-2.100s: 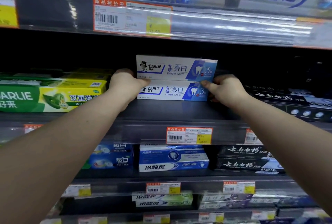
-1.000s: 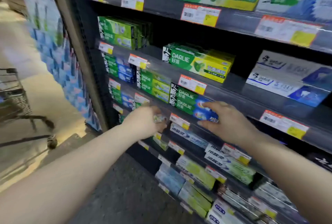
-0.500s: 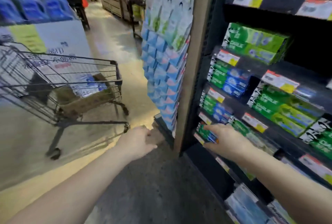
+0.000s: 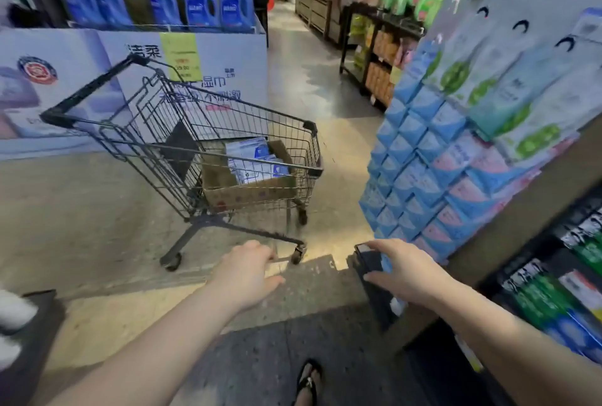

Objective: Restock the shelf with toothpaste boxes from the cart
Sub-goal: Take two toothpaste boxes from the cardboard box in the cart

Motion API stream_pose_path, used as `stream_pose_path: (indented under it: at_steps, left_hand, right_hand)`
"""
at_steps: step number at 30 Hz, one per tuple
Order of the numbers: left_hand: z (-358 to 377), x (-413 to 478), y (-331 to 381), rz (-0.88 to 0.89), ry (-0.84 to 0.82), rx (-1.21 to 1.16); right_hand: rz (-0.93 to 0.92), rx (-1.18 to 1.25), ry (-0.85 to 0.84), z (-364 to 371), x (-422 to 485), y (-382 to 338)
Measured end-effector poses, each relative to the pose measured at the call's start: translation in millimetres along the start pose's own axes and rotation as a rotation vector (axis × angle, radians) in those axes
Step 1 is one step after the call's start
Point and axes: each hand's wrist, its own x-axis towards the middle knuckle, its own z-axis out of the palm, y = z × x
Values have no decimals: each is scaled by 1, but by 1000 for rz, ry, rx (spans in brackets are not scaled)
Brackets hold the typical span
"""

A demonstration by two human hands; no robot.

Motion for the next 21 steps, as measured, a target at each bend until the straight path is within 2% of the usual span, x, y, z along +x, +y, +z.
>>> stream_pose_path:
  at_steps: [6,11,14,21]
  left_hand:
    - [-41,97,-46,-147,-25,4]
    - [-65,165,-71,-216,29,-33]
    - [-70,188,-87,-263,26,-44]
    - [-103,271,-147,-270,85,-83]
  right_hand:
    - [-136,-11,-44,-27,138,-18]
    - [-198,-47,-102,-45,233,-29]
    - [-223,16,-141,-49,277,-44]
    - [-263,-47,-115,-61,384,-86]
